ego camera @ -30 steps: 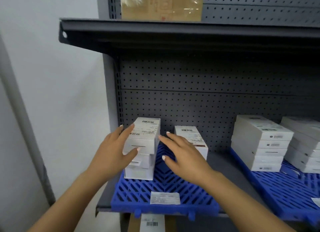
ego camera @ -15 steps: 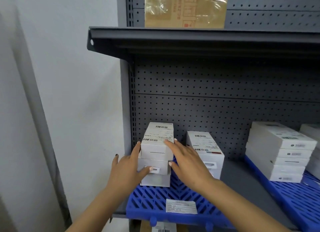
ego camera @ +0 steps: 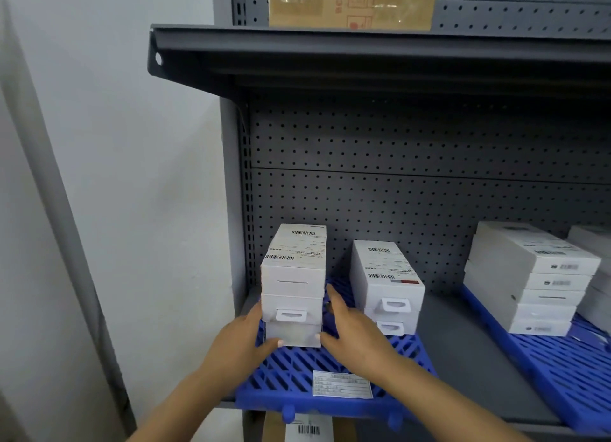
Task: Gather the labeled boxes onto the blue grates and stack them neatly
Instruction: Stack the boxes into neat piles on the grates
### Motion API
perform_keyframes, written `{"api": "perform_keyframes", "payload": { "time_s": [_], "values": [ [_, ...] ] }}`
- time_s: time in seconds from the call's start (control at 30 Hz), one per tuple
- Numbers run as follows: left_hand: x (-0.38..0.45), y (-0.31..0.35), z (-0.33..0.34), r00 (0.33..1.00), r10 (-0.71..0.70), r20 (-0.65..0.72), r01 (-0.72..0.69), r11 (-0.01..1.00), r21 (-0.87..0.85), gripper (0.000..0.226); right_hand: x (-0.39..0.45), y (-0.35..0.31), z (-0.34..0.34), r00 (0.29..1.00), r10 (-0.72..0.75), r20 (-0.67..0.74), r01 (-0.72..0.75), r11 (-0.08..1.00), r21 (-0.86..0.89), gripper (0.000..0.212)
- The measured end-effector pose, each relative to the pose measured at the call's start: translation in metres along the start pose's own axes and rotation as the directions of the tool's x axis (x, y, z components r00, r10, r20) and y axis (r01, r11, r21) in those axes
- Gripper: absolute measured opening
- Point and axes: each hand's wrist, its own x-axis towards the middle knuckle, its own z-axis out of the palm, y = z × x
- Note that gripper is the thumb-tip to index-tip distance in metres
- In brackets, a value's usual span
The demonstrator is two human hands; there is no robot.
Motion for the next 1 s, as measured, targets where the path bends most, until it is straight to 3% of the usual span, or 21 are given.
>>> {"api": "perform_keyframes", "payload": {
  "time_s": [0.13,0.67,0.87,1.0],
  "values": [
    [0.008,-0.002,0.003,0.999,-0.001,-0.051,0.002,1.000,0.006,0.052,0.007,0.003,0.006,1.000,0.017,0.013,-0.017,1.000,0.012,0.065],
    [0.044,0.001,0.011,1.000,-0.015,-0.024,0.015,1.000,0.021,0.053,0.042,0.018,0.012,0.997,0.075,-0.014,-0.073,0.987,0.141,0.040],
    [0.046,-0.002,0.010,1.000,-0.004,-0.006,0.004,0.999,0.040,0.057,0.043,0.019,0.012,0.997,0.076,0.004,-0.076,0.987,0.142,0.045],
    [0.043,-0.007,0.001,1.000,0.000,0.012,0.001,1.000,-0.026,0.081,0.037,0.016,0.005,0.996,0.084,-0.012,-0.082,0.986,0.148,0.072]
  ]
}}
